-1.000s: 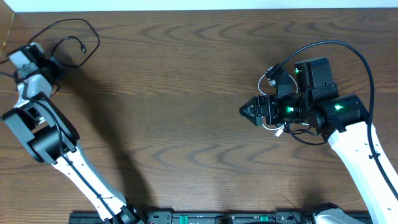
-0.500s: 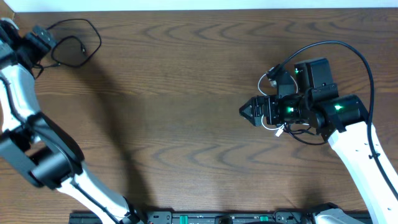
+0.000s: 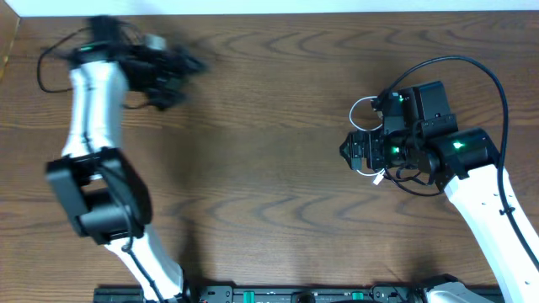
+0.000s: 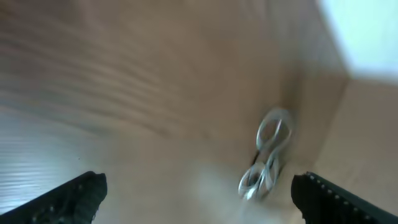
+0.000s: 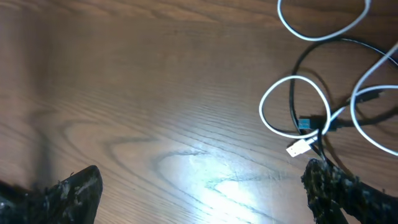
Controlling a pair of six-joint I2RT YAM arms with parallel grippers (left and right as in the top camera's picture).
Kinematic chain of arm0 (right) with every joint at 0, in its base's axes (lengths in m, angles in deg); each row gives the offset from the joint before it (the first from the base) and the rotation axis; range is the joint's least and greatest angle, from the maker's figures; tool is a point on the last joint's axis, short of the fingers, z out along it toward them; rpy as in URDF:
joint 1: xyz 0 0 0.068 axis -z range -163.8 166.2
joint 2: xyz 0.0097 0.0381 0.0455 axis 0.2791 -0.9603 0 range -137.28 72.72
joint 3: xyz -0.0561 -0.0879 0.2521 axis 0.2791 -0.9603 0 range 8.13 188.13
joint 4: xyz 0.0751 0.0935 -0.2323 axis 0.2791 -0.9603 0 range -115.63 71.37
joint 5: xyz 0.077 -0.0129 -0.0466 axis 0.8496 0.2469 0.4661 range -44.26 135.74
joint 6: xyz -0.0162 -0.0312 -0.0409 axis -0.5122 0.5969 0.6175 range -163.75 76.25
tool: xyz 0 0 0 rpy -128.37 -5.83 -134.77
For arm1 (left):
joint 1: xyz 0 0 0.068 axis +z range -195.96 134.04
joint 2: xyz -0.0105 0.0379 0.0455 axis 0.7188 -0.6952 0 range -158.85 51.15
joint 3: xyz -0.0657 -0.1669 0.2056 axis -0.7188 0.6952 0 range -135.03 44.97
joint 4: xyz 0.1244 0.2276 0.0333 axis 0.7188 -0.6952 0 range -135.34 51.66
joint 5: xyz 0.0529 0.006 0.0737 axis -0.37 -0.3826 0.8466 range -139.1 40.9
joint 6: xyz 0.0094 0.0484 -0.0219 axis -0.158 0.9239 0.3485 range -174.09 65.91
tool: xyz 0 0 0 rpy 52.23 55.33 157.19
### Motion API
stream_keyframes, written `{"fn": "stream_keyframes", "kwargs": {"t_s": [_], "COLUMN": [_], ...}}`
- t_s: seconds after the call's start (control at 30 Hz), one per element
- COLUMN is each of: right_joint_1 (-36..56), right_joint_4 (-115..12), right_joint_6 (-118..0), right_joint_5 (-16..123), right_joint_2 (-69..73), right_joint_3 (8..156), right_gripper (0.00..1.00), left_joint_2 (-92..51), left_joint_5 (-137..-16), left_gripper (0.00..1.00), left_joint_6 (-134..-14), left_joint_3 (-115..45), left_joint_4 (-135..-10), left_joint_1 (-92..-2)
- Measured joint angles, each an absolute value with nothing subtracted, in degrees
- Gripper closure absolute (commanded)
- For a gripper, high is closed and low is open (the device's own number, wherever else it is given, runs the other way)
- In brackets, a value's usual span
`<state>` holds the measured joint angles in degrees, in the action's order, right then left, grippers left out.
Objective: Untangle cables
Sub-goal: 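Move the left gripper back to the table center, open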
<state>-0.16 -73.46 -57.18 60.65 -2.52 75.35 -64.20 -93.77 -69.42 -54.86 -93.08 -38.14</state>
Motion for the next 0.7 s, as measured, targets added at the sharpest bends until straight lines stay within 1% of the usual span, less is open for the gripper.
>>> {"fn": "stream_keyframes", "kwargs": {"t_s": [0.1,0.27,0.33,0.47,0.57,0.7], "right_joint_1": [-0.2,1.7,5.1,15.5,23.7,29.6], "right_joint_4": [-73.8,-75.9,-76.8,-77.6,-77.7,-77.8], "right_joint_6": [-57.2,-57.8,-58.5,-59.3,-59.7,-59.9], "right_joint_5": [59.9,57.6,56.4,54.9,54.2,54.2], "right_joint_2": [-2.5,-2.5,-2.5,-2.5,-2.5,-2.5], "right_joint_3": [75.4,75.4,75.4,75.4,75.4,75.4], "right_gripper": [0.01,0.01,0.01,0.01,0.01,0.01], "left_joint_2": [-64.2,-64.2,-64.2,-64.2,-64.2,-64.2], "left_joint_5": [-90.1,-79.5,-75.3,-69.7,-67.6,-66.4], "left_gripper": [0.0,0.0,0.0,0.0,0.01,0.0], "left_joint_6": [-67.5,-66.0,-65.8,-65.8,-65.8,-65.8], "left_joint_3": [-53.4,-52.0,-51.9,-51.8,-51.4,-50.3], "left_joint_4": [-94.3,-96.1,-97.1,-98.6,-98.5,-98.6], "left_joint_1": [-46.0,-57.7,-61.5,-66.6,-69.2,-71.2]}}
